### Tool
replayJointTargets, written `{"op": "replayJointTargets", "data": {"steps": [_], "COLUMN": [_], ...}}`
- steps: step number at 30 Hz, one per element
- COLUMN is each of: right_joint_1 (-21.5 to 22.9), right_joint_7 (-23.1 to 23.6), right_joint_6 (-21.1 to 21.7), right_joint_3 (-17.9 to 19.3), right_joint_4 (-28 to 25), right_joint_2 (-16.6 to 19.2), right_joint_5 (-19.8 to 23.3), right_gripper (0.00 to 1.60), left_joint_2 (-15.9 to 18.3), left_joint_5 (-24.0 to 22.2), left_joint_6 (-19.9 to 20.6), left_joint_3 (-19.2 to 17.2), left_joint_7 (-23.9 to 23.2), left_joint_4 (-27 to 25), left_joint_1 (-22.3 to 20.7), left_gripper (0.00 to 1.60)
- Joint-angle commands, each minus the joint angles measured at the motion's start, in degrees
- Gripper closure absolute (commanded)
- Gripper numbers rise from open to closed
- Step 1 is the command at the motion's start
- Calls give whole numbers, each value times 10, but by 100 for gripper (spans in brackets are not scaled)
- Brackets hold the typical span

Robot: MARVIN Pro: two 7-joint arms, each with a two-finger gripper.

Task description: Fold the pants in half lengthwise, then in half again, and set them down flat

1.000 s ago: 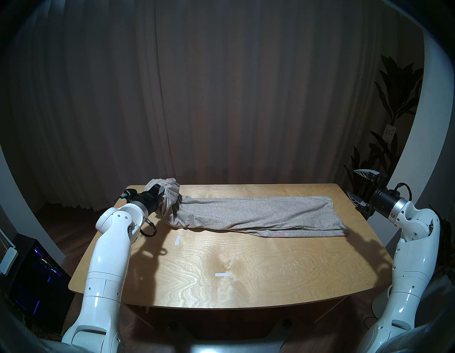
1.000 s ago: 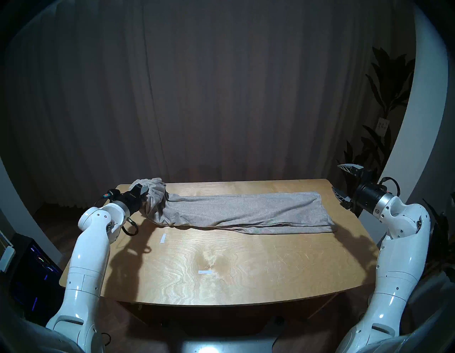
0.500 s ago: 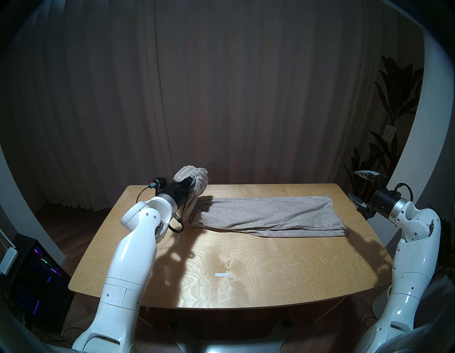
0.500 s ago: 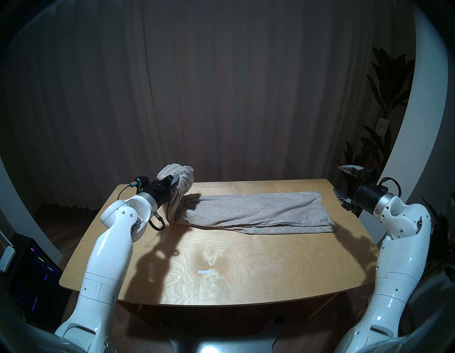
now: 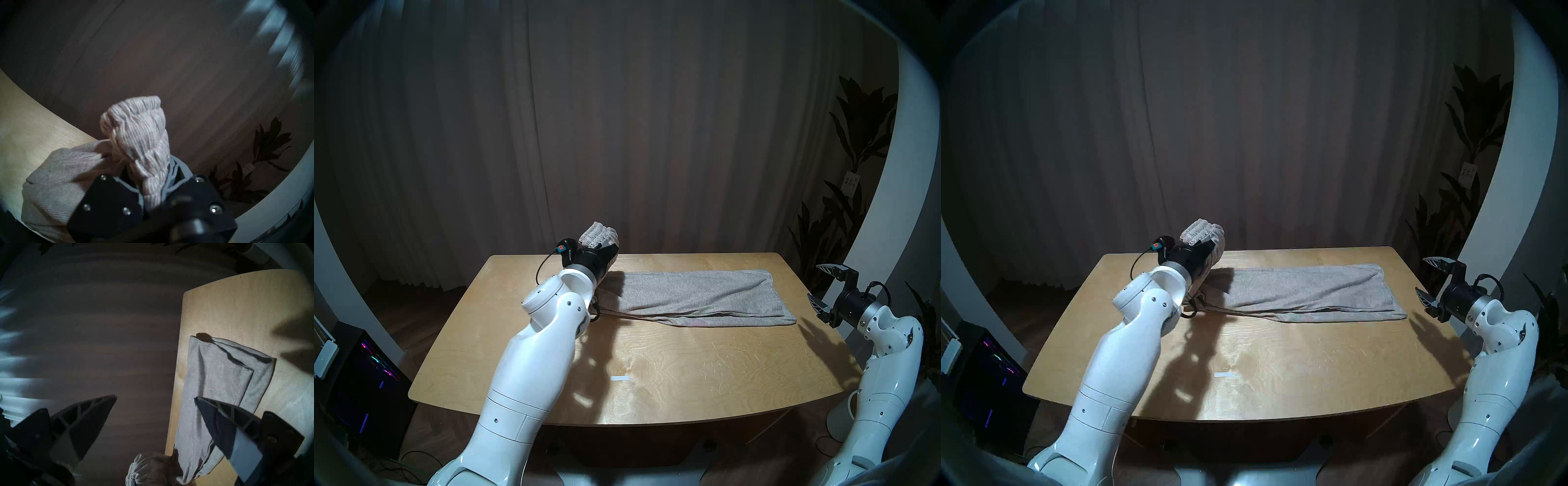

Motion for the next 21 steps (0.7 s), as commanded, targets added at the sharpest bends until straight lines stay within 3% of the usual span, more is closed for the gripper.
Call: {"op": "replayJointTargets", "data": {"steps": [1, 9, 21], "right_joint_1": [36, 54, 46], "right_joint_7": [33, 53, 80], "right_joint_6": [-2, -9, -9], "right_joint_3": [1, 4, 22], "right_joint_4": [-4, 9, 15], "right_joint_2": [7, 2, 0], "right_joint_5": [-10, -33, -62], "right_gripper": [0, 0, 0], "left_joint_2": [-33, -66, -98], "left_joint_5": [54, 94, 117], "left_joint_6": [-25, -39, -62], "left_joint_3": [51, 103, 140], "left_joint_7": [32, 61, 67], "left_joint_4": [-1, 43, 115], "left_joint_1": [-37, -71, -114], "left_gripper": [160, 160, 160]}}
